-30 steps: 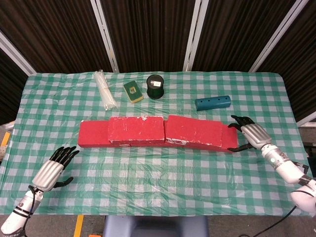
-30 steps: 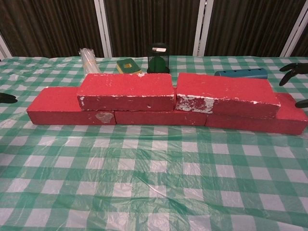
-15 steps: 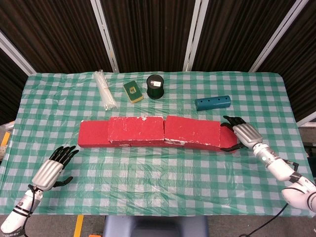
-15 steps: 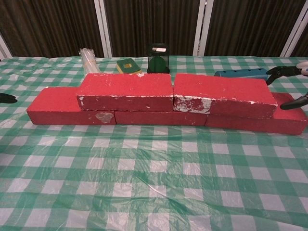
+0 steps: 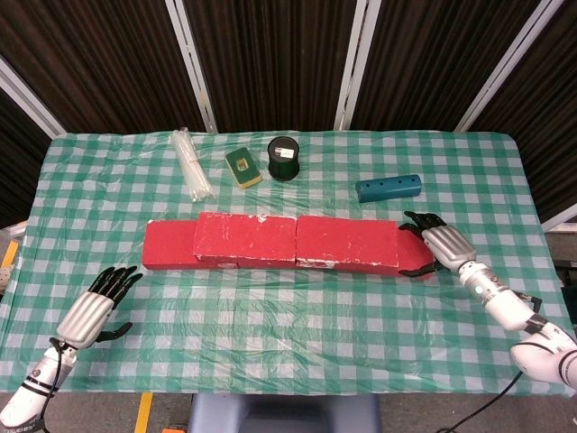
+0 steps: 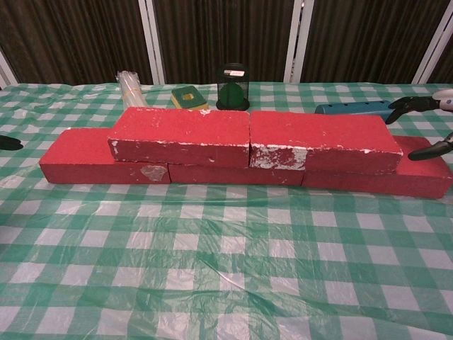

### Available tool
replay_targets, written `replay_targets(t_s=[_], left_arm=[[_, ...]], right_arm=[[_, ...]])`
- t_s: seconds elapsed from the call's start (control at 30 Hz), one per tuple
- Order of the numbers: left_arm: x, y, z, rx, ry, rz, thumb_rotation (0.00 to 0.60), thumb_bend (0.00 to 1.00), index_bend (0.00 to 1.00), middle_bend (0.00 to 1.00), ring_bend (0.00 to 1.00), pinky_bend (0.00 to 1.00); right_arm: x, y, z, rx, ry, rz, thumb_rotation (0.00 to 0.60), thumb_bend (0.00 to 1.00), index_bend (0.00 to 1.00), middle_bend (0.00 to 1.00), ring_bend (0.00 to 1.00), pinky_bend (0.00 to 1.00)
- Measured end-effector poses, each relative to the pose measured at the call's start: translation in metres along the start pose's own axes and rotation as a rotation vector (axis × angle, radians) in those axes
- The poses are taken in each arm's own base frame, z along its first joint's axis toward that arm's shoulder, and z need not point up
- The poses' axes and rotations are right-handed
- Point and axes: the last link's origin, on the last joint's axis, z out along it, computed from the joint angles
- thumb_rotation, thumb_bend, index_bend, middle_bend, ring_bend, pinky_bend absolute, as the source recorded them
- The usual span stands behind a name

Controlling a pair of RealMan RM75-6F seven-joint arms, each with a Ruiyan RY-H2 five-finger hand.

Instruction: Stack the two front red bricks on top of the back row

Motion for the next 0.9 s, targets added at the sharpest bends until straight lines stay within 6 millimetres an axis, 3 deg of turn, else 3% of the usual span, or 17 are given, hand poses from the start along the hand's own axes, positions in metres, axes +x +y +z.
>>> replay_targets(t_s=[0.2,0.37,0.47,0.67,0.83,0.9], left_arm=[[0.001,0.001,-0.001,-0.004,0.004,0.001,0.6,0.27,0.0,0.0,0.0,0.0],[0.004,0.003,-0.002,-0.01,0.023,0.004,0.6,0.28,0.0,0.0,0.0,0.0],[0.009,0.004,-0.005,-0.013,0.054,0.015,0.6,0.3,0.0,0.0,0.0,0.0],[0.025,0.008,-0.017,-0.008,0.162,0.049,0.6,0.3,0.0,0.0,0.0,0.0],[0.04,0.014,-0.032,-0.002,0.236,0.077,0.6,0.3,0.0,0.0,0.0,0.0],[0.041,0.015,-0.035,0.0,0.234,0.082,0.6,0.3,0.0,0.0,0.0,0.0]], right_arm=[[0.006,0.008,-0.01,-0.006,0.033,0.021,0.375,0.01,0.24,0.0,0.0,0.07],[0.011,0.009,-0.025,0.016,0.092,0.05,0.39,0.01,0.04,0.0,0.0,0.07],[0.01,0.005,-0.043,0.05,0.156,0.054,0.391,0.01,0.0,0.0,0.0,0.04],[-0.01,-0.008,-0.111,0.085,0.357,-0.041,0.39,0.01,0.0,0.0,0.0,0.0],[-0.037,-0.025,-0.182,-0.003,0.481,-0.172,0.441,0.01,0.0,0.0,0.0,0.0],[-0.045,-0.031,-0.199,-0.046,0.483,-0.186,0.445,0.02,0.0,0.0,0.0,0.0]])
